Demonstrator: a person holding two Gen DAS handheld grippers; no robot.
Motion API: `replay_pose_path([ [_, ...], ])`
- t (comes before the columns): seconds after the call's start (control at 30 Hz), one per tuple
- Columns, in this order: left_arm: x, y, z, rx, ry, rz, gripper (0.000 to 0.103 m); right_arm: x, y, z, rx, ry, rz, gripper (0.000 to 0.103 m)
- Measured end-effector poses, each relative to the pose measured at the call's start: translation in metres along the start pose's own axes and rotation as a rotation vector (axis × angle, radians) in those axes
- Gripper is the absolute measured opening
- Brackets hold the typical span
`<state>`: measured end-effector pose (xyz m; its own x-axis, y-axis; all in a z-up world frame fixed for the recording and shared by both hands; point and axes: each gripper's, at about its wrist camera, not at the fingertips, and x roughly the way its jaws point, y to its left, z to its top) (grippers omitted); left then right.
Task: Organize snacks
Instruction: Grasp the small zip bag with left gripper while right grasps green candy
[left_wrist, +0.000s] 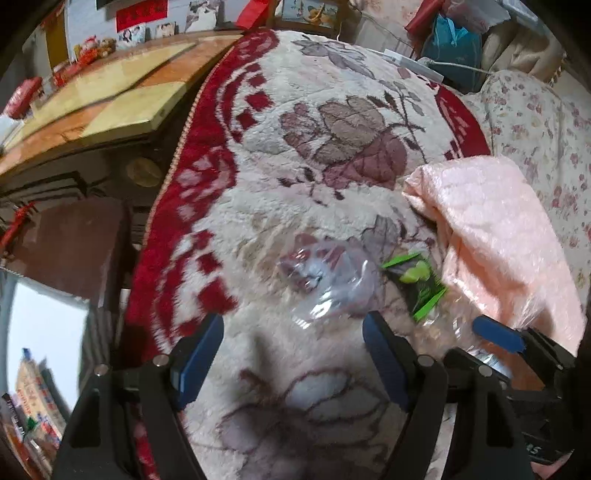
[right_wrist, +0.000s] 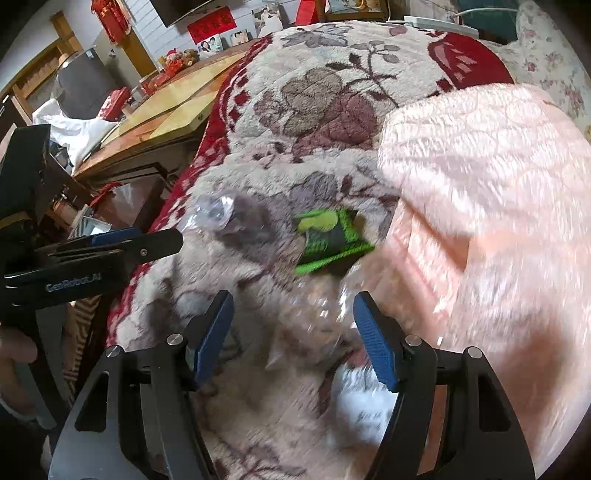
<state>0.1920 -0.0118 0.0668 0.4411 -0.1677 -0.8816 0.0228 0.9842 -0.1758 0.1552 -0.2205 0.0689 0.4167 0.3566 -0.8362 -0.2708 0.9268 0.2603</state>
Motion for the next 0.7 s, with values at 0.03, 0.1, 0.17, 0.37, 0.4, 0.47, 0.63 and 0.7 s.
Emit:
replay_pose_path([
  [0.03,0.002,-0.001,0.003,-0.007,0.005,-0.009,0.081,0.002,-0.002,0.004,-0.007,0.001,-0.009,0.068],
  [0.1,0.008,-0.003,0.008,-0.016,0.011,-0.022,0.083,0.008,-0.006,0.015,-0.022,0.007,-0.020,0.068],
  [0.17,0.016,-0.007,0.012,-0.014,0.021,-0.030,0.083,0.016,-0.009,0.025,-0.035,0.025,-0.026,0.068],
  [0.37,0.045,-0.010,0.028,-0.047,0.078,-0.031,0.083,0.047,-0.015,0.043,-0.085,0.094,-0.031,0.068],
  [0.4,0.050,-0.009,0.029,-0.049,0.090,-0.028,0.083,0.053,-0.015,0.045,-0.093,0.105,-0.035,0.068],
  [0.47,0.059,-0.010,0.031,-0.048,0.113,-0.020,0.083,0.063,-0.015,0.049,-0.112,0.117,-0.034,0.068],
  [0.63,0.069,-0.011,0.030,-0.042,0.116,0.001,0.083,0.077,-0.012,0.054,-0.151,0.124,-0.028,0.062],
  [0.7,0.069,-0.013,0.030,-0.030,0.114,0.002,0.078,0.082,-0.009,0.054,-0.166,0.132,-0.039,0.044],
])
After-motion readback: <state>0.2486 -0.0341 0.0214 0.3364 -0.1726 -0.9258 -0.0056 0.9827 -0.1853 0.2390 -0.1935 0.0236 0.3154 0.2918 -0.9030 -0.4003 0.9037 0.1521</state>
